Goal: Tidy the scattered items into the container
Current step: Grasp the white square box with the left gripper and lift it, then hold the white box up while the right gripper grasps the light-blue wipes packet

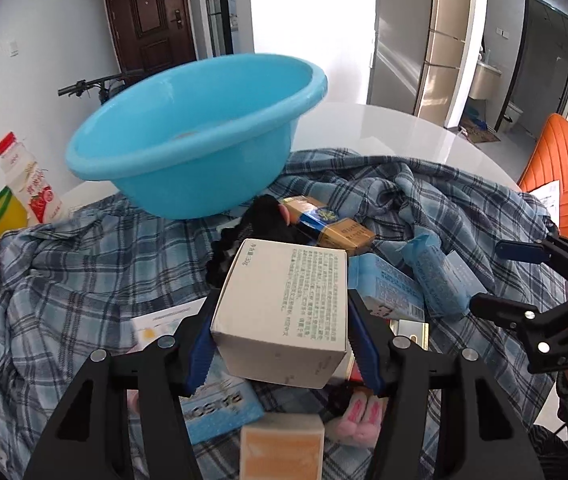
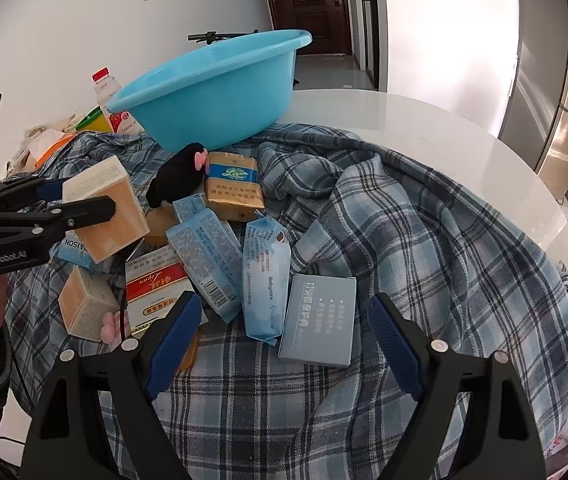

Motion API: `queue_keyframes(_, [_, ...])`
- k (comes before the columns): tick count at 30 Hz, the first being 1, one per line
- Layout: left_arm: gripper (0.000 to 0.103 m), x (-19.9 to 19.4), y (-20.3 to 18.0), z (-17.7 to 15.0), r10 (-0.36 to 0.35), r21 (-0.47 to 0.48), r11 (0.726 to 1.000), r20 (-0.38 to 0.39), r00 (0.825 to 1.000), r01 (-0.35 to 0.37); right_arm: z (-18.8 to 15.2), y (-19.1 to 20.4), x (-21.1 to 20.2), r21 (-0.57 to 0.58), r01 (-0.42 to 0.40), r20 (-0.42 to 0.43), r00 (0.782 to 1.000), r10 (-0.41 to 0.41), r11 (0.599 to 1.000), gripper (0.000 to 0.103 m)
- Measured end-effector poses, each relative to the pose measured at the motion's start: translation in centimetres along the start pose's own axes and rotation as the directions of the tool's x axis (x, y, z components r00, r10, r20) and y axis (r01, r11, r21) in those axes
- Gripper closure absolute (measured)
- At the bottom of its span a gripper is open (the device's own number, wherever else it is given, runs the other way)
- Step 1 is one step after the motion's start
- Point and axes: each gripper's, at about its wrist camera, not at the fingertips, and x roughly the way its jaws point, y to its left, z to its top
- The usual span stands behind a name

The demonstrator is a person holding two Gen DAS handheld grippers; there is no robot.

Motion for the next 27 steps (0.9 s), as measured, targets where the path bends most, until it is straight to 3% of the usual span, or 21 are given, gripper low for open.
queue_keyframes(14, [0.041,-6.1,4.5,-3.9,0.068,-0.128,0.99,0.053,0.996,-0.06,-1.0,2.7,-0.2,-0.055,-0.041,-0.016,0.999,0.04,0.998,0.019])
queue_keyframes(23, [0.041,-7.1,5.7,-5.4,0.096,-0.185,0.979,0.067,0.993,-0.082,0.0,2.6,2.1,-0.08,0.056,-0.007,0.998,-0.057,0.995,0.019])
queue_keyframes(27, [0.041,-7.1,6.3,-5.7,0.11,-0.203,0.974,0.058,0.992,-0.096,0.3,2.3,3.2,-0.075,0.055,-0.026,0.998,-0.057,0.996,0.019])
